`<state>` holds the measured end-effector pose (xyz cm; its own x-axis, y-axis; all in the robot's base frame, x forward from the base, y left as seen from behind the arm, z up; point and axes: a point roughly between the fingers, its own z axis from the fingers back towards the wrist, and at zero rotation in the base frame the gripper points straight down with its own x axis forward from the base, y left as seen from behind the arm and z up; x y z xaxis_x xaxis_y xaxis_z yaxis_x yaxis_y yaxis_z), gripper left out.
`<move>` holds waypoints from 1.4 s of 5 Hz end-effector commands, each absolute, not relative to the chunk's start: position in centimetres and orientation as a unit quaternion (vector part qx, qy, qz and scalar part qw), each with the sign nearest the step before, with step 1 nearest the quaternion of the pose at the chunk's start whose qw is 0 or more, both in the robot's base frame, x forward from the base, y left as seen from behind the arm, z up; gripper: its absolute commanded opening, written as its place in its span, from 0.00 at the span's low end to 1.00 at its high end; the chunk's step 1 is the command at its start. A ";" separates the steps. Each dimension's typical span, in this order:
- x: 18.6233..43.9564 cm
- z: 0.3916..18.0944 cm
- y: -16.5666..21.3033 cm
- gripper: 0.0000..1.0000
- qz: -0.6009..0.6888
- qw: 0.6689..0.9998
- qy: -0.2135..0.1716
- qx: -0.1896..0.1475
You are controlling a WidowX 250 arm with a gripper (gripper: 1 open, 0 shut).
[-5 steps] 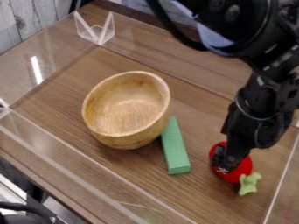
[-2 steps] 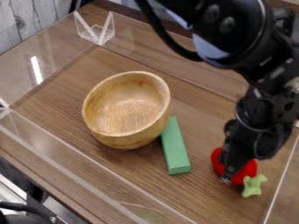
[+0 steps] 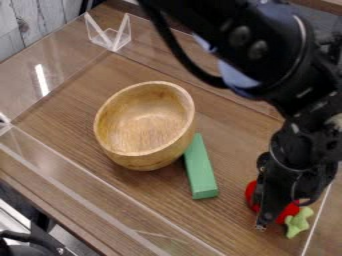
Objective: Move the red fruit to the left
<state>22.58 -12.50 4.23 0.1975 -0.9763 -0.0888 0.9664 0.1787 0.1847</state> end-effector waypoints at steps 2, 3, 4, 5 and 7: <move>22.5 5.3 -13.3 1.00 -0.602 0.793 -0.045 0.089; 22.9 4.7 -13.8 1.00 -0.603 0.792 -0.045 0.081; 23.5 5.2 -13.6 1.00 -0.609 0.788 -0.045 0.073; 24.0 5.5 -13.6 1.00 -0.617 0.783 -0.045 0.064; 23.4 5.2 -14.0 1.00 -0.626 0.777 -0.039 0.050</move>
<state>22.51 -13.36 4.31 0.2168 -0.9757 -0.0311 0.9717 0.2127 0.1029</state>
